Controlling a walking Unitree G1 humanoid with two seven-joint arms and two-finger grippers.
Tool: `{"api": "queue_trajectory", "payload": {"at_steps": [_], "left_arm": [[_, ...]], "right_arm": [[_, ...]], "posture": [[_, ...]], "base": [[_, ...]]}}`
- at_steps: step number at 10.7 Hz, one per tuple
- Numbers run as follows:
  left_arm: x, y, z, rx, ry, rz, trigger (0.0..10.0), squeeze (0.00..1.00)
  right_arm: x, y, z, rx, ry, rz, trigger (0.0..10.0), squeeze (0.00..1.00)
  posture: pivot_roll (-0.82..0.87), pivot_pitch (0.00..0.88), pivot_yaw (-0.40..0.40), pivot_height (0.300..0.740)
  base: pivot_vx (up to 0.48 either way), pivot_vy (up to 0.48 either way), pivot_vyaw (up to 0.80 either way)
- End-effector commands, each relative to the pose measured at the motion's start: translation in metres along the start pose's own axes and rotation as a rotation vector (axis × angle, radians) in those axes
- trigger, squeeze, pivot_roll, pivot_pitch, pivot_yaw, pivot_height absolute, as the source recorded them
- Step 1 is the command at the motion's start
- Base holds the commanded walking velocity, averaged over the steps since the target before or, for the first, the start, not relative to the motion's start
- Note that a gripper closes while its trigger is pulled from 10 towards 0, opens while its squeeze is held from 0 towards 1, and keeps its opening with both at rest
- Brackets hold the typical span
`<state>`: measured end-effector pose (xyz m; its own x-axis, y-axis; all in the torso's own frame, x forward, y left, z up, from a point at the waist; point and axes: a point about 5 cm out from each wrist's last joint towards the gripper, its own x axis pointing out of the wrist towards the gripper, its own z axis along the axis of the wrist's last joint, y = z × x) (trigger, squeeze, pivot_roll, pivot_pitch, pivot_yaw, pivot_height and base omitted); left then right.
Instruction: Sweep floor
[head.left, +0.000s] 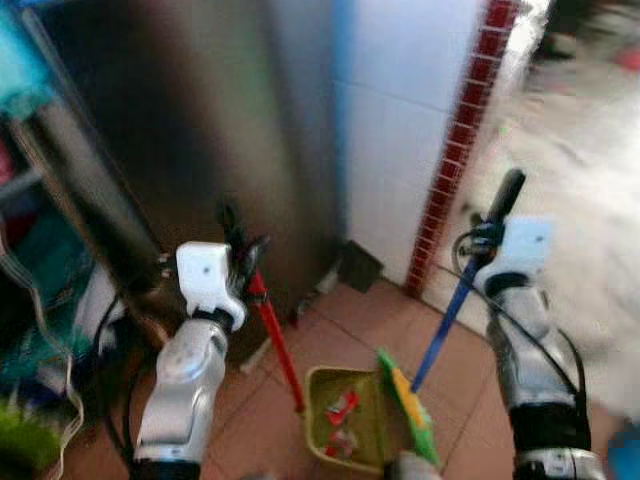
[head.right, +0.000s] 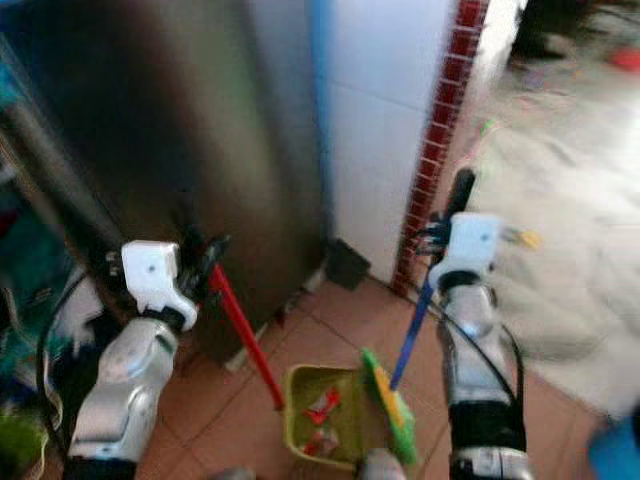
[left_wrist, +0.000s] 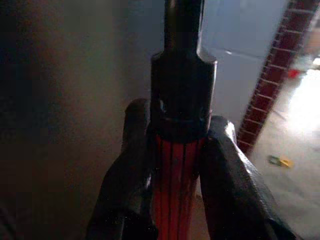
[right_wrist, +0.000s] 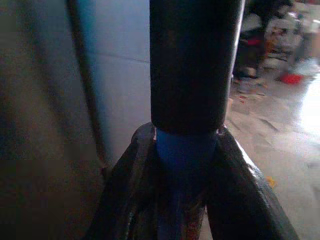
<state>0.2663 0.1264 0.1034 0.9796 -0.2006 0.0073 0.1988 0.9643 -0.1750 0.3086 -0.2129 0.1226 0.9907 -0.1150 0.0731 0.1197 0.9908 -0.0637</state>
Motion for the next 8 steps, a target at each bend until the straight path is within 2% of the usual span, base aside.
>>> {"api": "queue_trajectory", "payload": {"at_steps": [1, 2, 3, 7, 8], "left_arm": [[0.005, -0.007, 0.010, 0.007, -0.040, -0.035, 10.0, 0.00], [0.005, -0.007, 0.009, 0.006, -0.037, -0.039, 10.0, 0.00], [0.004, -0.008, 0.010, 0.019, -0.042, -0.054, 10.0, 0.00], [0.001, -0.014, 0.007, -0.008, -0.024, -0.114, 10.0, 0.00], [0.001, -0.015, 0.007, -0.017, -0.024, -0.131, 10.0, 0.00]], "right_arm": [[0.001, -0.008, 0.006, -0.013, -0.018, -0.030, 10.0, 0.00], [0.000, -0.008, 0.005, -0.018, -0.010, -0.035, 10.0, 0.00], [-0.001, -0.008, 0.004, -0.018, -0.010, -0.040, 10.0, 0.00], [-0.004, -0.007, -0.002, -0.037, 0.017, -0.063, 10.0, 0.00], [-0.006, -0.009, -0.008, -0.043, 0.043, -0.081, 10.0, 0.00]], "posture": [[-0.10, 0.000, 0.088, 0.740], [-0.10, 0.000, 0.088, 0.740], [-0.10, 0.000, 0.088, 0.740], [-0.09, 0.000, 0.082, 0.740], [-0.08, 0.000, 0.078, 0.740]], "base": [[0.000, 0.480, -0.80], [0.000, 0.480, -0.80], [0.000, 0.000, -0.80], [0.000, 0.000, 0.00], [0.000, 0.000, -0.80]]}}
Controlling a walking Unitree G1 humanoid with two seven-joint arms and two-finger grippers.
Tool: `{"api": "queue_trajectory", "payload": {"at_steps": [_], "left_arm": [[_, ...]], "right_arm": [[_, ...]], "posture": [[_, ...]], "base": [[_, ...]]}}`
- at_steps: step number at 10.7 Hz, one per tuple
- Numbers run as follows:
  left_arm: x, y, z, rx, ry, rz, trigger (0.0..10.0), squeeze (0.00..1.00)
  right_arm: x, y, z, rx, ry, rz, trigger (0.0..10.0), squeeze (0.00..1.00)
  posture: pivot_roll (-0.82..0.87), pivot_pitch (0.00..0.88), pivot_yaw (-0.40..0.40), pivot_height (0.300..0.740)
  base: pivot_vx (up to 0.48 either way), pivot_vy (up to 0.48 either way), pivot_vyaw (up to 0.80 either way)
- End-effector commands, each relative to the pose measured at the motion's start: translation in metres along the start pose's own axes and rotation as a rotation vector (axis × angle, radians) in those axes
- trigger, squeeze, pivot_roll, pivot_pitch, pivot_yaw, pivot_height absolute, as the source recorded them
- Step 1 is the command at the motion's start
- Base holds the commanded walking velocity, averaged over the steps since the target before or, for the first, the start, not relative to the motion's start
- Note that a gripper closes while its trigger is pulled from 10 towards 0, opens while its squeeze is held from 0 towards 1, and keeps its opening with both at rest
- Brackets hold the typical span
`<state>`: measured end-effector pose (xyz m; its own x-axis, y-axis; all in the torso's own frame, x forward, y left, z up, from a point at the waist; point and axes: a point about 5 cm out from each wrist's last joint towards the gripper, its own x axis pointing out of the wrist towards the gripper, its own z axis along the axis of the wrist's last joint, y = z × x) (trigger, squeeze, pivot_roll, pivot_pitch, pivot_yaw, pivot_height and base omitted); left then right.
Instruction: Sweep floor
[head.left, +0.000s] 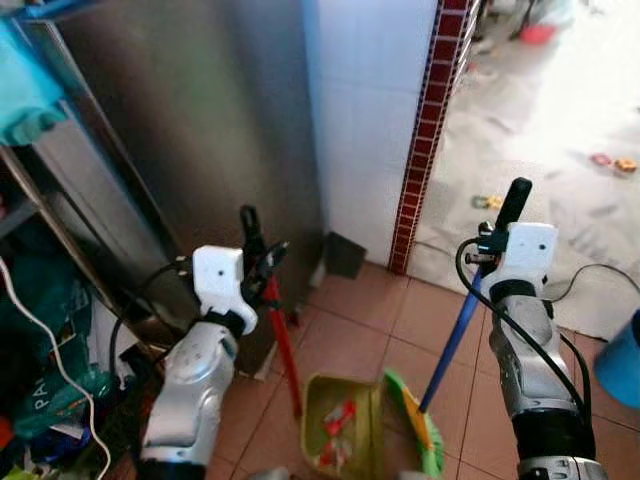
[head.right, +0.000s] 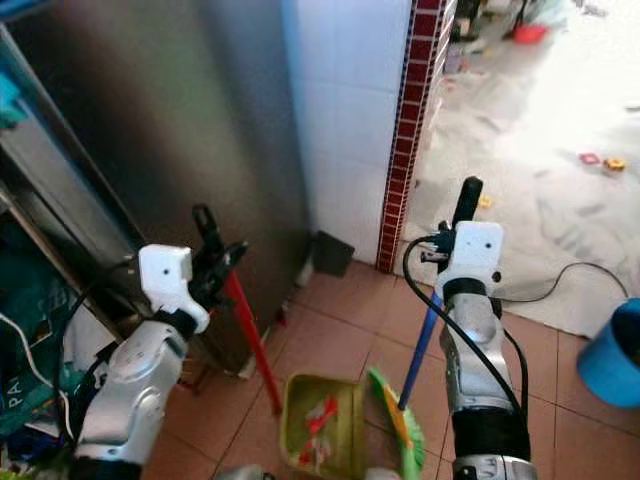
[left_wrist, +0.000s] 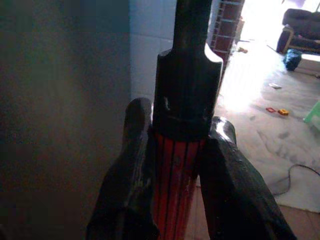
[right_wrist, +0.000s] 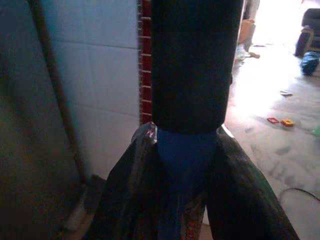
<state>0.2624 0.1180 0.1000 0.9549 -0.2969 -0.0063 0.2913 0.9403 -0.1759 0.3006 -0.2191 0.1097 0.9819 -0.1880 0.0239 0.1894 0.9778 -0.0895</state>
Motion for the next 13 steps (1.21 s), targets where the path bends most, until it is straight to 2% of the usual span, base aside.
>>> {"api": "queue_trajectory", "payload": {"at_steps": [1, 6, 13], "left_arm": [[0.0037, -0.0070, 0.0122, -0.017, -0.052, -0.055, 10.0, 0.00], [0.0053, -0.0094, 0.0112, -0.033, -0.050, -0.076, 10.0, 0.00], [0.0068, -0.0115, 0.0073, -0.046, -0.044, -0.081, 10.0, 0.00]], "right_arm": [[0.0005, 0.0010, 0.0023, -0.006, -0.007, 0.000, 10.0, 0.00], [0.0005, 0.0037, 0.0020, -0.005, -0.007, 0.002, 10.0, 0.00], [0.0041, -0.0009, 0.0084, -0.015, -0.033, 0.002, 10.0, 0.00]], "posture": [[-0.08, 0.000, 0.081, 0.740], [-0.09, 0.000, 0.085, 0.740], [-0.11, 0.000, 0.093, 0.740]], "base": [[0.000, 0.000, -0.80], [0.000, 0.000, -0.80], [0.000, -0.299, -0.80]]}}
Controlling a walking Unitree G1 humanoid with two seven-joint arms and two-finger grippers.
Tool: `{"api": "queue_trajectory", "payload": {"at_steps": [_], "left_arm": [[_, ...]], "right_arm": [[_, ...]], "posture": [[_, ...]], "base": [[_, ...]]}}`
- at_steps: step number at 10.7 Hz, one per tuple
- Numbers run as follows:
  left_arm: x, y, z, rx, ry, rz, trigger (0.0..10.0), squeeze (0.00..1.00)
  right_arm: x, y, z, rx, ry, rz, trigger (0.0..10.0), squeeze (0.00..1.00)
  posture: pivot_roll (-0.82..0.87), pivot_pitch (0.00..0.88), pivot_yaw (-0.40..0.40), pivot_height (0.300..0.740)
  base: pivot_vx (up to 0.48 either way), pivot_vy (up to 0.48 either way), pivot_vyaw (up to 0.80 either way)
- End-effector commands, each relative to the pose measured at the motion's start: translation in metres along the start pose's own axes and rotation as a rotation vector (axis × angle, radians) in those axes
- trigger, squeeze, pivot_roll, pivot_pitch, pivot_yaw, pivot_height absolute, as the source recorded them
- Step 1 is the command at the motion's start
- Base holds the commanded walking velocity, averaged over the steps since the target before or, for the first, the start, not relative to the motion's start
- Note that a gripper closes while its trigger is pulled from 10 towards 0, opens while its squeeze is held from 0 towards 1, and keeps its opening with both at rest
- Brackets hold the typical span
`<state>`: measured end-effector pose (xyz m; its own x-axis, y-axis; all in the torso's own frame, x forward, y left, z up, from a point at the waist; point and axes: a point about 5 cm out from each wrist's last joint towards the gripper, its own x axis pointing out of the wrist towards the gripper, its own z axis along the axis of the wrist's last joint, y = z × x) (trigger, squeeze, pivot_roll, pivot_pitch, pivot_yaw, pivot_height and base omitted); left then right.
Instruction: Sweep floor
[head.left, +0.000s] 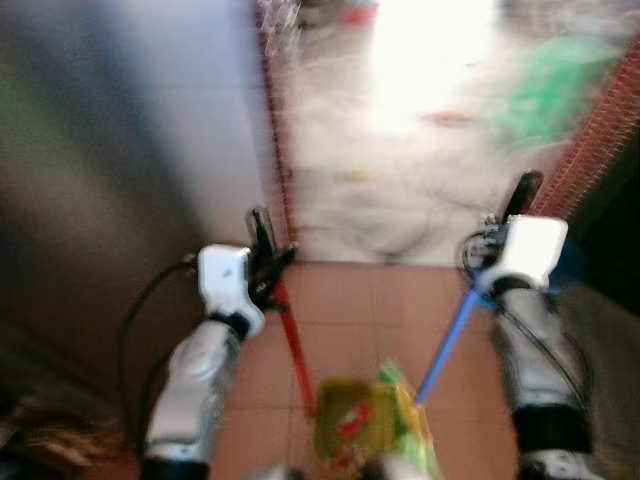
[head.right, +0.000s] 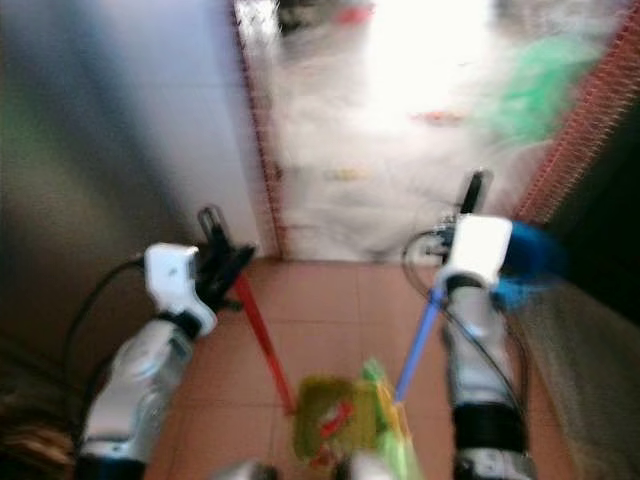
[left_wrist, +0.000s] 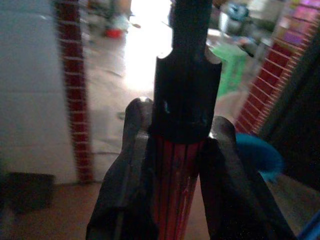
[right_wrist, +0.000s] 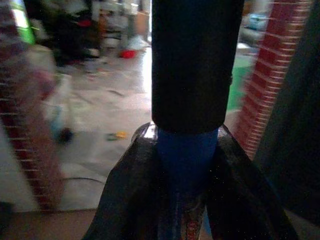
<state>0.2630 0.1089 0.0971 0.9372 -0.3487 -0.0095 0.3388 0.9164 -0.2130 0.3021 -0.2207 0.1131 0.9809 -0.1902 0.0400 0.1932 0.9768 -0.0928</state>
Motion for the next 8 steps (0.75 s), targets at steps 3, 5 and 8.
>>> {"api": "queue_trajectory", "payload": {"at_steps": [3, 5, 8], "left_arm": [[0.001, -0.018, 0.006, 0.001, -0.053, -0.014, 10.0, 0.00], [0.005, -0.013, 0.001, 0.062, -0.026, 0.001, 10.0, 0.00], [0.001, 0.003, 0.011, 0.127, -0.070, 0.078, 10.0, 0.00]], "right_arm": [[-0.002, -0.010, 0.005, -0.023, -0.011, 0.016, 10.0, 0.00], [0.002, -0.007, 0.007, -0.056, 0.014, 0.030, 10.0, 0.00], [0.017, 0.050, 0.017, -0.025, -0.013, 0.242, 10.0, 0.00]], "posture": [[-0.11, 0.000, 0.027, 0.740], [-0.08, 0.000, -0.112, 0.740], [-0.02, 0.000, -0.104, 0.740]], "base": [[0.000, 0.000, -0.21], [0.000, 0.000, 0.00], [0.000, 0.000, 0.00]]}}
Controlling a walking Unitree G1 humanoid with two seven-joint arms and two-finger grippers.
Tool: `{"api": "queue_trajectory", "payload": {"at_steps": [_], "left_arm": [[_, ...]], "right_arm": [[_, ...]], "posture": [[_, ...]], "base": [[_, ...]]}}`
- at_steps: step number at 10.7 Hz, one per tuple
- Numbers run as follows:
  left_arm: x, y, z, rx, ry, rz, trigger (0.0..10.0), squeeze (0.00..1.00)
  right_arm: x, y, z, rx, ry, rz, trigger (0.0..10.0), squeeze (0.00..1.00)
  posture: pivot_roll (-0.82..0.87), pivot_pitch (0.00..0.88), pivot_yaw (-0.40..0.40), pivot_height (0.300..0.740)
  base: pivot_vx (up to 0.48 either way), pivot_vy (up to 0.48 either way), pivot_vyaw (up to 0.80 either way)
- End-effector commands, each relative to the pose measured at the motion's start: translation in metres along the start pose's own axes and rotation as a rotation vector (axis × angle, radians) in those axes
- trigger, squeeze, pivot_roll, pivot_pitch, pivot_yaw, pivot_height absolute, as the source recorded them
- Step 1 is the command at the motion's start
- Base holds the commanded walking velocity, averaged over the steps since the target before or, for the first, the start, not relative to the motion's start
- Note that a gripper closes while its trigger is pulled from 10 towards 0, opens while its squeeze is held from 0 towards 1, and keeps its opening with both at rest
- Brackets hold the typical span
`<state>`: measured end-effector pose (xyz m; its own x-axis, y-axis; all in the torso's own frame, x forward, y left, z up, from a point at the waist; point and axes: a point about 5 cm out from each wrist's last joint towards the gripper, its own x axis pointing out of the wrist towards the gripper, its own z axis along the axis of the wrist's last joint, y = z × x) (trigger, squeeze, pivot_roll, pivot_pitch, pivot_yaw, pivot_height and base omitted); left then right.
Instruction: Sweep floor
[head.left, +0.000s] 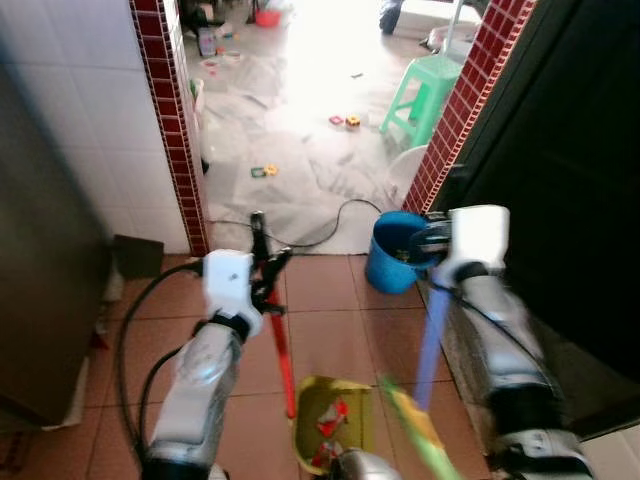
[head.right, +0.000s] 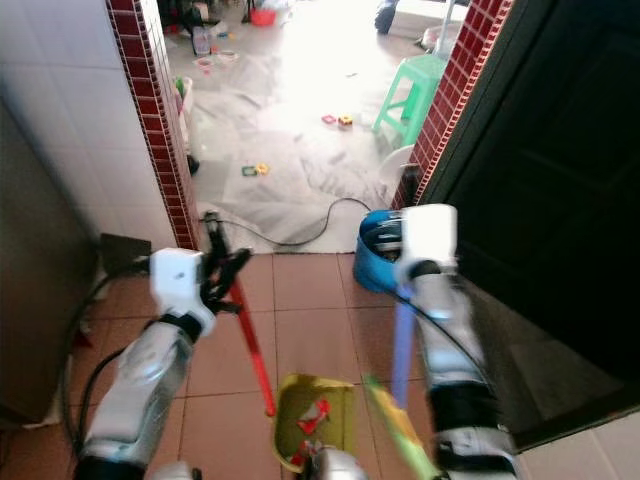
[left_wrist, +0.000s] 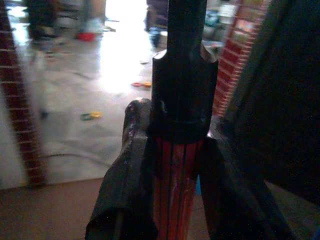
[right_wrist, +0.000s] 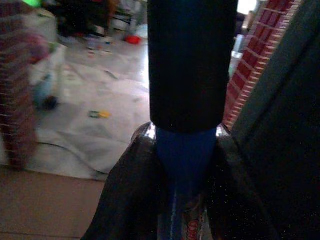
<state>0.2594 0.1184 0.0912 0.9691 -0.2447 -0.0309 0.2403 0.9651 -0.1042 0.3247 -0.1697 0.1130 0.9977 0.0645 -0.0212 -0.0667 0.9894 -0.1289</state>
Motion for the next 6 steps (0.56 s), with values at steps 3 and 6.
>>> {"api": "queue_trajectory", "payload": {"at_steps": [3, 6], "left_arm": [[-0.013, 0.022, 0.012, 0.006, -0.064, 0.107, 10.0, 0.00], [-0.003, 0.023, 0.020, 0.024, -0.070, 0.050, 10.0, 0.00]], "right_arm": [[0.009, -0.010, 0.012, 0.020, -0.065, -0.043, 10.0, 0.00], [0.007, -0.019, 0.010, 0.037, -0.076, -0.096, 10.0, 0.00]], "posture": [[0.02, 0.000, -0.057, 0.740], [-0.01, 0.000, -0.012, 0.740]], "base": [[0.000, 0.000, 0.00], [0.000, 0.111, -0.27]]}}
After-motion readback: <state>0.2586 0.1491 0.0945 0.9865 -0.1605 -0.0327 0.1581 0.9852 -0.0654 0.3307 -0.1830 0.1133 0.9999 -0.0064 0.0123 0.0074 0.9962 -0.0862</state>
